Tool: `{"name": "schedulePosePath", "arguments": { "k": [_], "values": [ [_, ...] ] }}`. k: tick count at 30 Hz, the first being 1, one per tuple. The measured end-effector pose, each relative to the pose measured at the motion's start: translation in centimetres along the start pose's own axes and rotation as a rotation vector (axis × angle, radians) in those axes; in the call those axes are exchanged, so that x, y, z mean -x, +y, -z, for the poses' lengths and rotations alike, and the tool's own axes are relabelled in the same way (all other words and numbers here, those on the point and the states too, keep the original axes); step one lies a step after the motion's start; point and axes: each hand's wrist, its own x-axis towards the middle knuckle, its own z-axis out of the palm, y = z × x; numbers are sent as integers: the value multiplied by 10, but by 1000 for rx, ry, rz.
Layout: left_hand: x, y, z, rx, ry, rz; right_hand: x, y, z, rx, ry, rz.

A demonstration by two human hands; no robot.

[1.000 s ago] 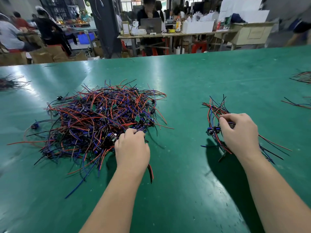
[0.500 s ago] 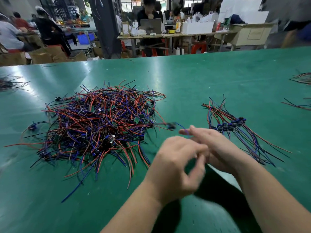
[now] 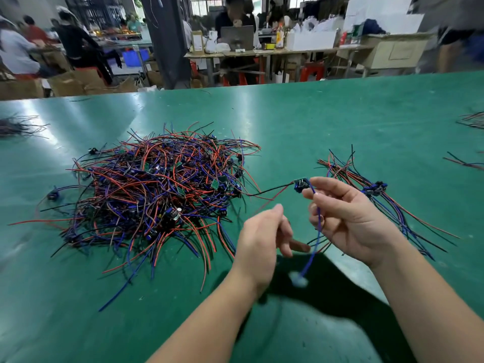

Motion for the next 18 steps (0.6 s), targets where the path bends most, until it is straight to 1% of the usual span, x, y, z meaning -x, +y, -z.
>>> {"name": "schedulePosePath", "arguments": {
  "k": [2, 5, 10, 13, 16, 18],
  "values": [
    [-6, -2, 4, 59, 23, 68, 2, -1, 0, 17, -22, -7],
    [-10, -3, 9, 52, -22, 39, 3, 3, -3, 31, -78, -52],
    [-11, -2, 10, 234, -11, 7, 5, 7, -6, 80, -142, -109],
    [-11, 0, 10, 385, -23, 29, 5, 9, -8, 162, -148, -178],
    [-11, 2, 11, 478, -25, 55, 7, 10, -7, 275, -163, -241],
    [-11, 6, 13, 516, -24, 70, 7, 9, -9, 302, -153, -240]
  ]
}}
